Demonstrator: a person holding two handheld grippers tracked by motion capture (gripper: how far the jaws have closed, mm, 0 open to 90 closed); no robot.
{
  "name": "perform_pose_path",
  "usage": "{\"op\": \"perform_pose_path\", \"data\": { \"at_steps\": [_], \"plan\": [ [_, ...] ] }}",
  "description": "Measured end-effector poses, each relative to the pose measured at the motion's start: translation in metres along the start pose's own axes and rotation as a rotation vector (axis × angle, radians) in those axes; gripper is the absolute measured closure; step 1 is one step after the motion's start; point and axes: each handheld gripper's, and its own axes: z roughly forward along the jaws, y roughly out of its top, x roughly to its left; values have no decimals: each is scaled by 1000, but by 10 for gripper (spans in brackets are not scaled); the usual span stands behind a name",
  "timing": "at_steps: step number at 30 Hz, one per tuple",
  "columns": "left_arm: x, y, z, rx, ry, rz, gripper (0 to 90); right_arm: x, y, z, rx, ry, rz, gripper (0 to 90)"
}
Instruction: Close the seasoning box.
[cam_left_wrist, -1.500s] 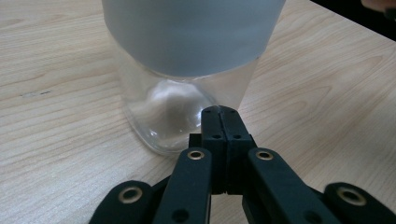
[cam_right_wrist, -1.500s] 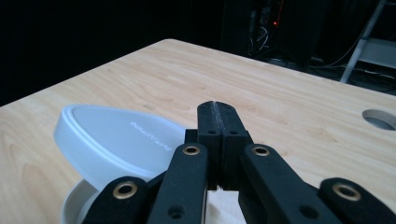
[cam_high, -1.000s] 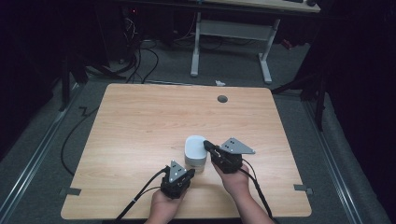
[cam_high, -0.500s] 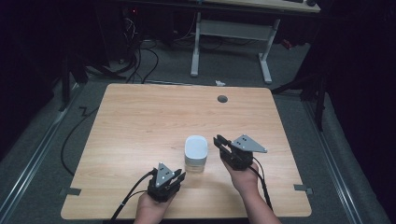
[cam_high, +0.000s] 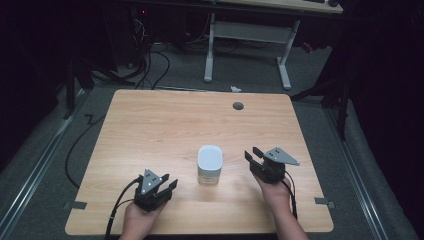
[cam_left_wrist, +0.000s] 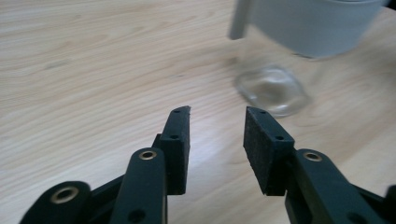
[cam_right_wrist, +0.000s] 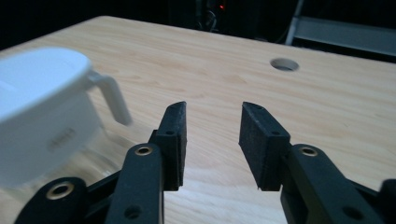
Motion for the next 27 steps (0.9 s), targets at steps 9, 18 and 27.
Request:
{"op": "perform_pose_path", "data": {
  "at_steps": [9,18,27],
  "plan": [
    [70,26,-4,-53,148,36,531,-35,-35,-19,50,-83,44,529],
    [86,27,-40,-121,207,82,497,-38,-65,-65,28,-193,1,467],
    [79,18,-28,-73,189,69,508,-36,-63,-45,121,-169,-9,332]
  ]
}}
